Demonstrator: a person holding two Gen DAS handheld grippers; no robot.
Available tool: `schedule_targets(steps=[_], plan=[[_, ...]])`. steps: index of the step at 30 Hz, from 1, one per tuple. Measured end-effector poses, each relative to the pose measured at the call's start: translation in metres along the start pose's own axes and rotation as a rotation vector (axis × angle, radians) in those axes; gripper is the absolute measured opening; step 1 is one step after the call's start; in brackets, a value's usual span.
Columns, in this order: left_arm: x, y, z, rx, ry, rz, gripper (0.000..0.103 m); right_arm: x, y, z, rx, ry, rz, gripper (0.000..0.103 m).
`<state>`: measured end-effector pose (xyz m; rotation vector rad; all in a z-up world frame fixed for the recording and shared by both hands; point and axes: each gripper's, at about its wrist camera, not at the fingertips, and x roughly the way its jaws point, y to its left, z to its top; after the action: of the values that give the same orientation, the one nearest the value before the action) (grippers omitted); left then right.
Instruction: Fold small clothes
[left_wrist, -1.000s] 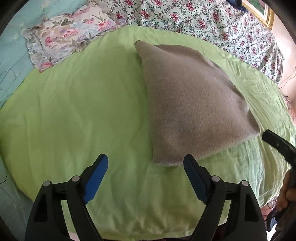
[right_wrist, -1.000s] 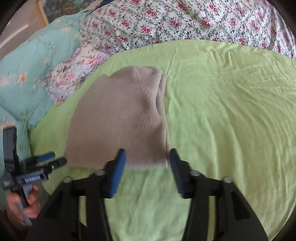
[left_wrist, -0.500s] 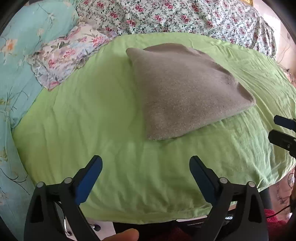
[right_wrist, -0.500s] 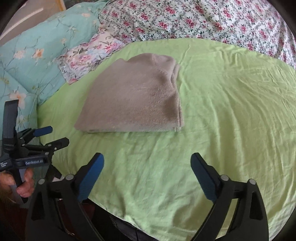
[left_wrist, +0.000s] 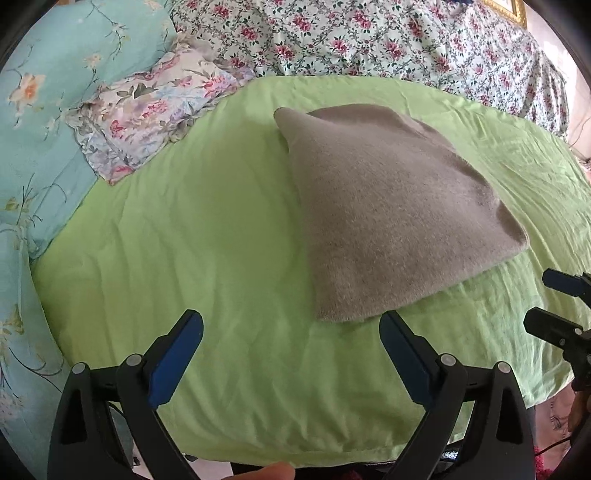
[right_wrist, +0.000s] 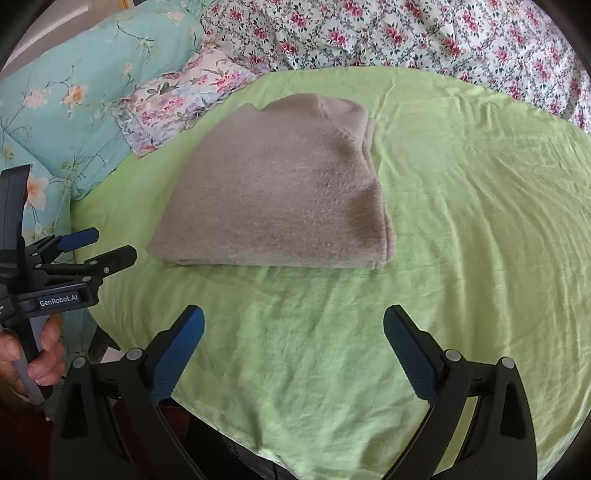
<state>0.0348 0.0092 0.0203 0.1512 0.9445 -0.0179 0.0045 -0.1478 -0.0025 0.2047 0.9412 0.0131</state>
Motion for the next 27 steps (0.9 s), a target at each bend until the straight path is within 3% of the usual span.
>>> schedule_targets(steps=[14,27], plan=[[0.000,-0.005,0.026,0.023,-0.012,0.053,0.097,0.003,0.002,0.044,-0.033,0.011,0.009,0.098],[0.004,0.003,0.049,-0.024,-0.027,0.039,0.100,0.008,0.000,0.072,-0.019,-0.003,0.023,0.099]])
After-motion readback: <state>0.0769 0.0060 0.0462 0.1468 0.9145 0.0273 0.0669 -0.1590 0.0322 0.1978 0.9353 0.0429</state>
